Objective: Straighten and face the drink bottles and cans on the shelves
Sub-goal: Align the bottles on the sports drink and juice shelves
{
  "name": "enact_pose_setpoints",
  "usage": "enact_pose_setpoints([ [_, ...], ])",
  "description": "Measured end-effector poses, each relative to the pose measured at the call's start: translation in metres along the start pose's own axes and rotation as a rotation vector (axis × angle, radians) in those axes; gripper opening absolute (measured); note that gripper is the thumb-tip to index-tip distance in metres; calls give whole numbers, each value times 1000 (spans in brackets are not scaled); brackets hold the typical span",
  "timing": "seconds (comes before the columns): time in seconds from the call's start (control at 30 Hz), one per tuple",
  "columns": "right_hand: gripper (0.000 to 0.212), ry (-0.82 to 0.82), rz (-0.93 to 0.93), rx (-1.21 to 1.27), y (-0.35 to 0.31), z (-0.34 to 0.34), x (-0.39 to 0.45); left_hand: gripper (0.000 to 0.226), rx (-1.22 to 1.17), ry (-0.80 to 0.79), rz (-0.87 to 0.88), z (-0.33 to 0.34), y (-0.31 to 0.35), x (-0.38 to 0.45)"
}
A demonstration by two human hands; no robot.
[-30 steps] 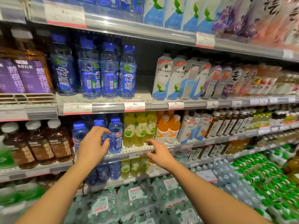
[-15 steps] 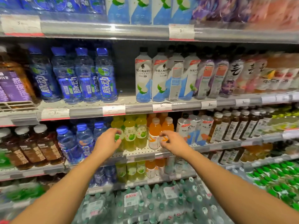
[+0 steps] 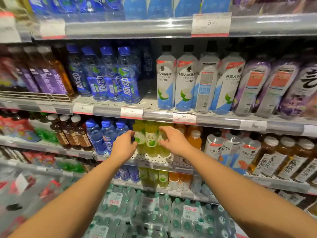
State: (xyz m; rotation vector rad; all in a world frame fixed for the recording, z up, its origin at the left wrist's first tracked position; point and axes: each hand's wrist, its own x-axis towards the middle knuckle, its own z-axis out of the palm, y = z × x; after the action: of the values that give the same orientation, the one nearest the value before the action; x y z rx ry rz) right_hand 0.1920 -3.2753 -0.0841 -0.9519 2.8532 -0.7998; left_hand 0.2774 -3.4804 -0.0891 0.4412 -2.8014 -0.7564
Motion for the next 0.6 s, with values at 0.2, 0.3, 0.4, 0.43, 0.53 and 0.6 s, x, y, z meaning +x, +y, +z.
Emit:
enact_pose_setpoints([
  [0.2,57,-42,125,-109,-23,17,61,48,-6,8,3,-3,-2,40],
  [0.3,63,-29,192,-169,-31,26,78,41,-53,-63,-148,-1,-1,68],
  [0.4,59,-47,258,-208,-35,31,91,45,-54,-107,-192,7,-2,92],
  [0.43,58,-53,271,-219,-35,32,94,46,-38,-112,-195,10,-3,97],
  [0.53,57,-32,300,-247,-36,36,100,43,11,-124,-190,17,-6,104],
  [0.6,54,-28,302,-271,-37,39,104,40,73,-125,-122,18,-9,106],
])
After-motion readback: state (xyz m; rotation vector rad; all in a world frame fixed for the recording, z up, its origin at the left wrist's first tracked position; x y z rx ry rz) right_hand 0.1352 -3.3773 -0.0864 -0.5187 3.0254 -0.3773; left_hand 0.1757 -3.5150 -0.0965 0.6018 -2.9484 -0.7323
